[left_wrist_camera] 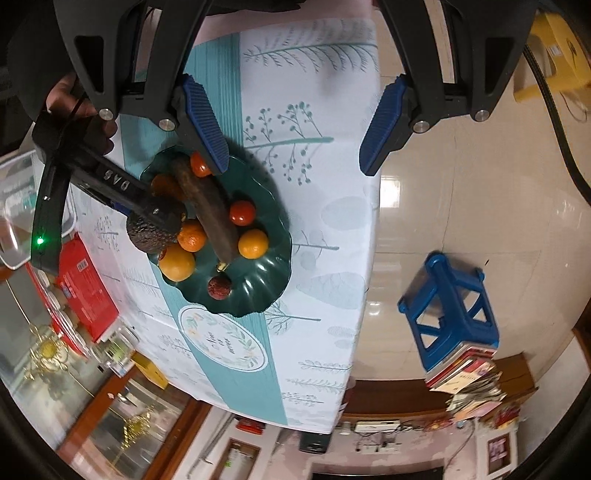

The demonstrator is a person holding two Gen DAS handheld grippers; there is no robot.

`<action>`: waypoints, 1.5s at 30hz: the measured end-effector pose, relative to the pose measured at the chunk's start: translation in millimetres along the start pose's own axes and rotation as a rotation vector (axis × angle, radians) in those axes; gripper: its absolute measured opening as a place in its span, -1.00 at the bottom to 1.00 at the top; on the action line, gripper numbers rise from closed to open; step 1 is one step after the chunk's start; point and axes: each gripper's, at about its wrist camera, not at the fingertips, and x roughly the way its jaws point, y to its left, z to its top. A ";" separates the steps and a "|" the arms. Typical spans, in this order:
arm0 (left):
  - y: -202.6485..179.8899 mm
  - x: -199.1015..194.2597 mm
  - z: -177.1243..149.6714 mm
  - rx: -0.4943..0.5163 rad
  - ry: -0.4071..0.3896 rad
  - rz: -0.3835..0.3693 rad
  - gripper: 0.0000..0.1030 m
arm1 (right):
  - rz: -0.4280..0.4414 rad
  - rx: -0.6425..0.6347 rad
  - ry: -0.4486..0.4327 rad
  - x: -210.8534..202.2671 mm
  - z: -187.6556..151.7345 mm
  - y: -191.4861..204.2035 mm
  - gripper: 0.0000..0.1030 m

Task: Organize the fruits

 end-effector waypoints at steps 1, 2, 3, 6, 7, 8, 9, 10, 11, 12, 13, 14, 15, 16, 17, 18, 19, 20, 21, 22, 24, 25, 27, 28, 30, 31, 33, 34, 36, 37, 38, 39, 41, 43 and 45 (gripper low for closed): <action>1.2 1.4 2.4 0.012 0.004 -0.005 0.40 | -0.017 -0.016 -0.002 0.9 -0.4 3.8 0.27; 1.5 2.5 4.0 0.023 0.008 -0.010 0.40 | -0.040 -0.033 -0.006 1.5 -1.2 7.8 0.27; 1.8 3.9 5.6 0.031 0.012 -0.016 0.40 | -0.067 -0.048 -0.008 1.9 -1.9 12.1 0.27; 1.2 7.9 9.1 0.052 0.024 -0.032 0.40 | -0.108 -0.057 -0.008 3.2 -2.0 17.2 0.28; 0.6 9.2 9.6 0.056 0.027 -0.036 0.40 | -0.111 -0.051 -0.004 3.1 -2.4 16.8 0.29; -0.2 10.2 10.0 0.060 0.030 -0.040 0.40 | -0.115 -0.047 0.001 3.6 -2.7 16.3 0.29; -1.2 11.5 10.5 0.065 0.032 -0.044 0.40 | -0.113 -0.046 0.005 3.1 -3.4 15.5 0.29; -3.1 12.3 10.3 0.069 0.034 -0.048 0.40 | -0.110 -0.046 0.011 2.4 -4.3 15.1 0.29; -4.5 13.2 10.2 0.072 0.036 -0.050 0.40 | -0.107 -0.048 0.017 2.3 -5.2 14.8 0.30; -6.2 13.8 10.0 0.076 0.037 -0.052 0.40 | -0.107 -0.052 0.022 1.4 -6.9 14.5 0.30; -8.9 14.8 9.6 0.081 0.038 -0.052 0.40 | -0.107 -0.055 0.026 0.3 -8.8 14.5 0.30; -10.9 15.2 9.4 0.084 0.039 -0.052 0.40 | -0.108 -0.057 0.028 -0.6 -10.6 14.6 0.30; -14.6 15.8 8.5 0.086 0.039 -0.052 0.40 | -0.105 -0.059 0.029 -2.4 -12.4 13.9 0.30; -17.6 16.2 8.5 0.086 0.039 -0.052 0.40 | -0.098 -0.061 0.029 -4.3 -14.2 13.0 0.31; -20.8 16.3 7.7 0.085 0.037 -0.053 0.40 | -0.091 -0.063 0.030 -6.4 -16.0 11.6 0.31; -24.1 16.4 6.5 0.085 0.035 -0.053 0.40 | -0.083 -0.067 0.031 -8.0 -17.8 10.6 0.31; -29.3 16.7 5.0 0.085 0.033 -0.052 0.40 | -0.074 -0.074 0.033 -10.7 -20.2 8.7 0.32; -33.6 16.7 3.7 0.085 0.033 -0.050 0.40 | -0.070 -0.079 0.035 -12.6 -22.1 7.6 0.32; -39.1 16.9 1.9 0.083 0.033 -0.047 0.40 | -0.063 -0.088 0.038 -16.1 -25.1 4.5 0.33; -45.9 16.5 -0.6 0.080 0.032 -0.043 0.40 | -0.053 -0.096 0.043 -20.5 -28.8 0.2 0.33; -59.1 14.2 -5.9 0.069 0.018 -0.035 0.40 | -0.030 -0.105 0.051 -28.9 -36.2 -9.0 0.34; -67.8 12.6 -10.3 0.062 0.007 -0.028 0.40 | -0.013 -0.108 0.055 -34.9 -41.0 -16.9 0.34; -83.5 11.9 -19.5 0.044 -0.003 -0.007 0.40 | 0.010 -0.112 0.064 -44.6 -48.8 -29.0 0.35; -92.8 11.9 -25.2 0.025 -0.001 0.007 0.40 | 0.022 -0.116 0.070 -50.0 -52.8 -35.3 0.35; -109.8 10.7 -36.6 -0.011 -0.007 0.011 0.40 | 0.048 -0.131 0.084 -63.6 -60.6 -51.2 0.36; -120.3 9.4 -44.2 -0.032 -0.018 0.012 0.40 | 0.058 -0.138 0.086 -70.1 -63.5 -58.0 0.37; -140.9 8.1 -58.6 -0.062 -0.033 0.026 0.40 | 0.078 -0.164 0.087 -85.0 -71.3 -75.0 0.41; -149.4 8.0 -64.7 -0.074 -0.037 0.032 0.40 | 0.080 -0.184 0.089 -92.7 -75.4 -84.0 0.42; -169.3 6.8 -78.8 -0.104 -0.047 0.036 0.40 | 0.083 -0.216 0.093 -106.5 -82.7 -99.8 0.43; -176.9 5.9 -84.5 -0.113 -0.049 0.035 0.40 | 0.087 -0.224 0.095 -111.4 -83.8 -106.3 0.43; -184.8 4.8 -89.6 -0.117 -0.051 0.036 0.40 | 0.091 -0.230 0.095 -118.0 -86.3 -114.8 0.44; -193.5 3.5 -94.8 -0.115 -0.052 0.038 0.40 | 0.095 -0.230 0.097 -125.9 -89.5 -124.9 0.45; -210.4 -0.1 -103.6 -0.101 -0.054 0.052 0.40 | 0.097 -0.217 0.102 -136.4 -93.6 -141.0 0.49; -224.7 -5.2 -110.2 -0.104 -0.064 0.076 0.40 | 0.086 -0.190 0.112 -147.3 -98.4 -157.8 0.49; -240.2 -11.3 -114.5 -0.089 -0.077 0.088 0.40 | 0.075 -0.168 0.119 -158.1 -100.7 -171.6 0.49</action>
